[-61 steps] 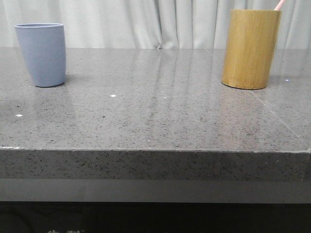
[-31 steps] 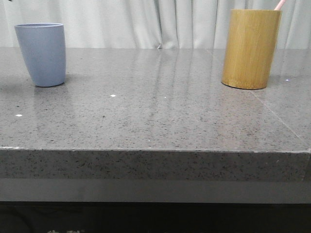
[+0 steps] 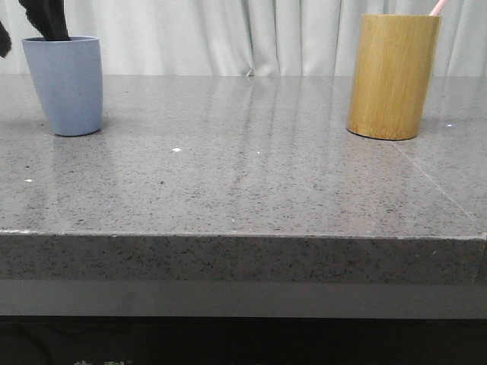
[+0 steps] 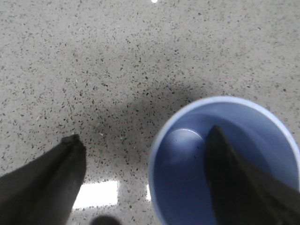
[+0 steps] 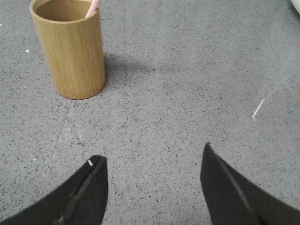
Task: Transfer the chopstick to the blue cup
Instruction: 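Grasp the light blue cup rim with the left gripper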
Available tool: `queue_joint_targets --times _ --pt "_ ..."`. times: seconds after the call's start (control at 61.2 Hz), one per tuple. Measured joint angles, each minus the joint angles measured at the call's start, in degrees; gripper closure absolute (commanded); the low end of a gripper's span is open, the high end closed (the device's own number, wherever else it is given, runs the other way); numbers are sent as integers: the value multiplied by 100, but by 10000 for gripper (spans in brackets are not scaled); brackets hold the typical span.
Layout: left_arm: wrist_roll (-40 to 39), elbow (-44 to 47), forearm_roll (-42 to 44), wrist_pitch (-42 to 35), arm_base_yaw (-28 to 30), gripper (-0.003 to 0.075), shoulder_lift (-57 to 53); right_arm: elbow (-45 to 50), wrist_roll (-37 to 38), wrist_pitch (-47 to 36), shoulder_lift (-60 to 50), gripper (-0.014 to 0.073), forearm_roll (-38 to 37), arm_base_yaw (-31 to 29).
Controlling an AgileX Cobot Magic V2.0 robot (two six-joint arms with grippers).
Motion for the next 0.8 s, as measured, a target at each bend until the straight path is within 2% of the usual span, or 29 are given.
queue_joint_targets --times 0.114,0.261,0.36,0.621,0.801 --pt "0 -125 0 71 0 442 148 0 0 0 0 136 0 0" --pt "0 -153 0 133 0 647 185 0 0 0 0 136 0 0" --pt "0 -167 0 144 0 741 185 0 0 0 0 136 0 0" --pt "0 -339 -63 357 -73 739 194 0 0 0 0 136 0 0" --pt "12 -818 -73 531 -612 739 208 0 0 0 0 136 0 0"
